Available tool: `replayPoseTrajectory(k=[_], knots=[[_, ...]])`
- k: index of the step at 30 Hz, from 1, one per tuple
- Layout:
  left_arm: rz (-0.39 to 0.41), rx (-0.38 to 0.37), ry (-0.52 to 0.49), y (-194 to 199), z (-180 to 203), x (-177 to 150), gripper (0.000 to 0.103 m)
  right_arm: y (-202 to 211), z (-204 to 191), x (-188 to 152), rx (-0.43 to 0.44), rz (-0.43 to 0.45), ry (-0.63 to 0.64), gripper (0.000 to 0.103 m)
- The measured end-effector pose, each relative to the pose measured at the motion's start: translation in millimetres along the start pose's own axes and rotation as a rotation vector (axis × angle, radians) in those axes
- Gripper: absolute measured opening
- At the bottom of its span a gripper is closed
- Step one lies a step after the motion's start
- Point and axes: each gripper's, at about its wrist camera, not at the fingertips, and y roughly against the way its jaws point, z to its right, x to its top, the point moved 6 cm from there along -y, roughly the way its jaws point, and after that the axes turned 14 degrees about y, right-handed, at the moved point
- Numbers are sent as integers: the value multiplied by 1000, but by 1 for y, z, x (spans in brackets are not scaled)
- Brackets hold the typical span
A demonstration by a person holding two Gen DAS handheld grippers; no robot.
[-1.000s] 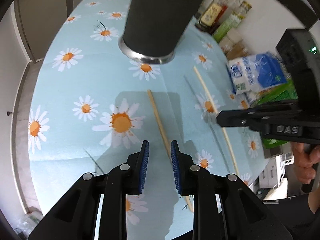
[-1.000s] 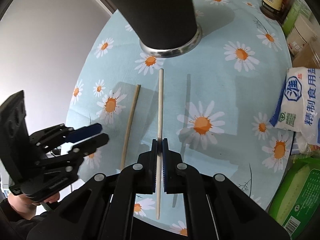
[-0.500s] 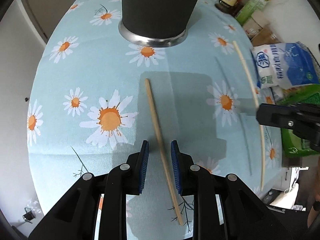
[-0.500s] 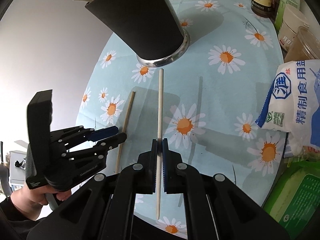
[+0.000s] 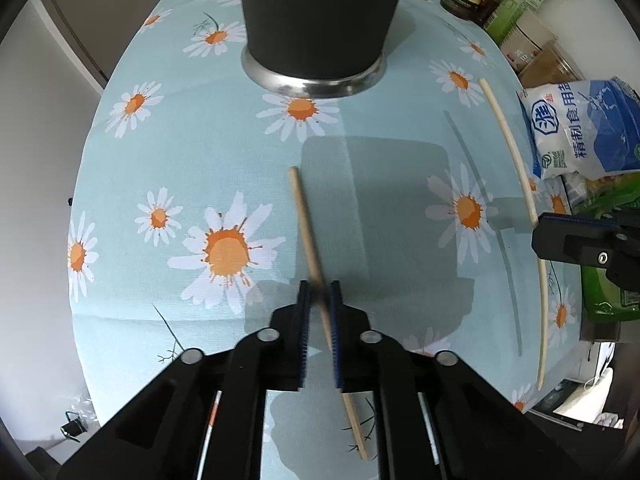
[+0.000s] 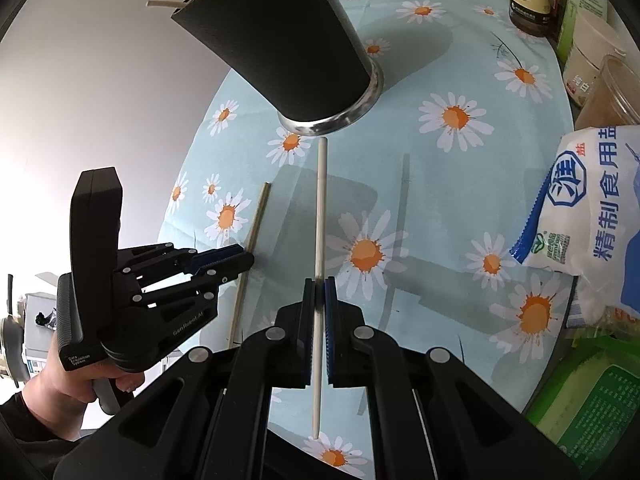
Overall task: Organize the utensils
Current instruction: 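Close the right tool on a chopstick while the left tool closes on the other, then lift both chopsticks over the black holder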
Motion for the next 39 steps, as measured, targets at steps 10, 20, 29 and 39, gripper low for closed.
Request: replayPoseTrajectory(k=[10, 20, 29, 39], knots=[[1, -40, -9, 2, -9, -4, 4, -4, -11, 6, -26, -3, -1, 5], [42, -107, -18, 27, -27, -2, 4, -3, -31, 19, -35, 36, 18, 6], [137, -218, -8, 79, -45, 4, 4, 11, -61, 41, 6, 149, 77, 6], [324, -372, -33, 150, -37, 44, 3, 62, -82, 84, -6, 434, 135, 6]])
